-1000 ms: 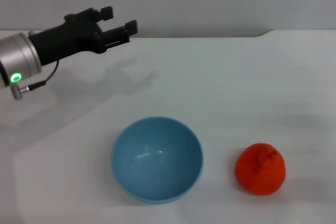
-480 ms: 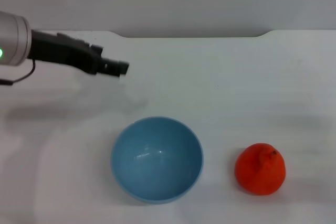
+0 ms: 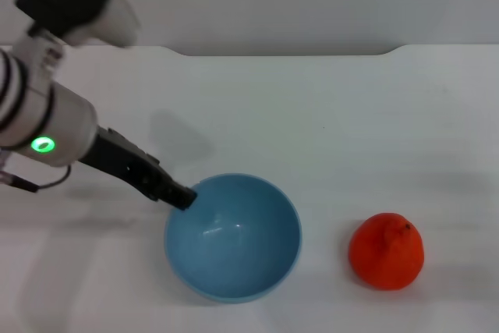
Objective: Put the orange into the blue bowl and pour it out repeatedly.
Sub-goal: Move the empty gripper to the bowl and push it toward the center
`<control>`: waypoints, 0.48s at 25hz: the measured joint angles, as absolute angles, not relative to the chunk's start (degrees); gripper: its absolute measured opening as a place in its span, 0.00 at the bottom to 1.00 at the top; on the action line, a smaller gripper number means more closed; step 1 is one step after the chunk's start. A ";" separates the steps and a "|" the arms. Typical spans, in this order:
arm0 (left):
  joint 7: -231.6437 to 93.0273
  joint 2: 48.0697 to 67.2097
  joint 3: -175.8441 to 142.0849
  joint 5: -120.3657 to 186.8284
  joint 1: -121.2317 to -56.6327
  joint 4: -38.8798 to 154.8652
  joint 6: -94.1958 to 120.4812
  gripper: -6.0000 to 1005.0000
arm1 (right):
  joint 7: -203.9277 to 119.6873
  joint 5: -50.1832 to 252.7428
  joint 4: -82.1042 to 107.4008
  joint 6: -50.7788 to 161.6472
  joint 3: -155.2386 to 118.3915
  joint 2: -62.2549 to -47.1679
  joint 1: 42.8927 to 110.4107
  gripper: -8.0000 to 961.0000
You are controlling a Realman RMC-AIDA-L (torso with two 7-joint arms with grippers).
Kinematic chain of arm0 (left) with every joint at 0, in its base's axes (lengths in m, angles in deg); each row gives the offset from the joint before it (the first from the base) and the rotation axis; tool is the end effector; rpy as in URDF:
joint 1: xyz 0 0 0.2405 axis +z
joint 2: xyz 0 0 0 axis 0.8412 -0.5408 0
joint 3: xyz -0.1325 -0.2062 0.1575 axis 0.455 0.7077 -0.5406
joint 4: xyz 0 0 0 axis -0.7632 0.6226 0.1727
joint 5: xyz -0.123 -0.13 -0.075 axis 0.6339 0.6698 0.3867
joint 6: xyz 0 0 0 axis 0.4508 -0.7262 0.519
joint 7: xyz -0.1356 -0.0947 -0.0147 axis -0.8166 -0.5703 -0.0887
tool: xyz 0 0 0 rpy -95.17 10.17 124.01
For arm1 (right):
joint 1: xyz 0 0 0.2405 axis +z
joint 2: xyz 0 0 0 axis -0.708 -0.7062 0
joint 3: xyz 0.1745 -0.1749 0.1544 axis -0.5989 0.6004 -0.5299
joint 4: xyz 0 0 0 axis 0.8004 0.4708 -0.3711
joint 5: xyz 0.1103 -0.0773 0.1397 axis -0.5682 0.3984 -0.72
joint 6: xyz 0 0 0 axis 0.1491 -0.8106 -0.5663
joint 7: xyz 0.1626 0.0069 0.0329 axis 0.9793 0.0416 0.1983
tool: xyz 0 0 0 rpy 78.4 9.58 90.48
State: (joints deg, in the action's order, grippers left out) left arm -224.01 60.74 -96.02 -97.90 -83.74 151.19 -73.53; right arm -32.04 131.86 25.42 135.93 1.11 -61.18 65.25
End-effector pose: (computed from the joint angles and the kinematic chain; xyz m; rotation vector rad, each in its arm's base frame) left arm -0.1993 0.3233 -0.0215 -2.5990 -0.9424 0.3723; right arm 0.3745 0.2895 0.0132 -1.3047 0.5645 0.8160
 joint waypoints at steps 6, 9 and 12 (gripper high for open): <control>-227.32 61.16 -100.85 -100.41 -86.46 146.82 -71.23 0.77 | -32.34 131.83 25.41 135.54 1.12 -61.13 64.96 0.51; -228.39 61.23 -101.09 -100.33 -87.59 144.25 -70.60 0.77 | -32.37 131.83 25.36 135.48 1.12 -61.11 64.77 0.51; -229.25 61.28 -101.12 -100.15 -88.88 141.44 -69.94 0.77 | -32.38 131.83 25.25 135.43 1.12 -61.04 64.68 0.51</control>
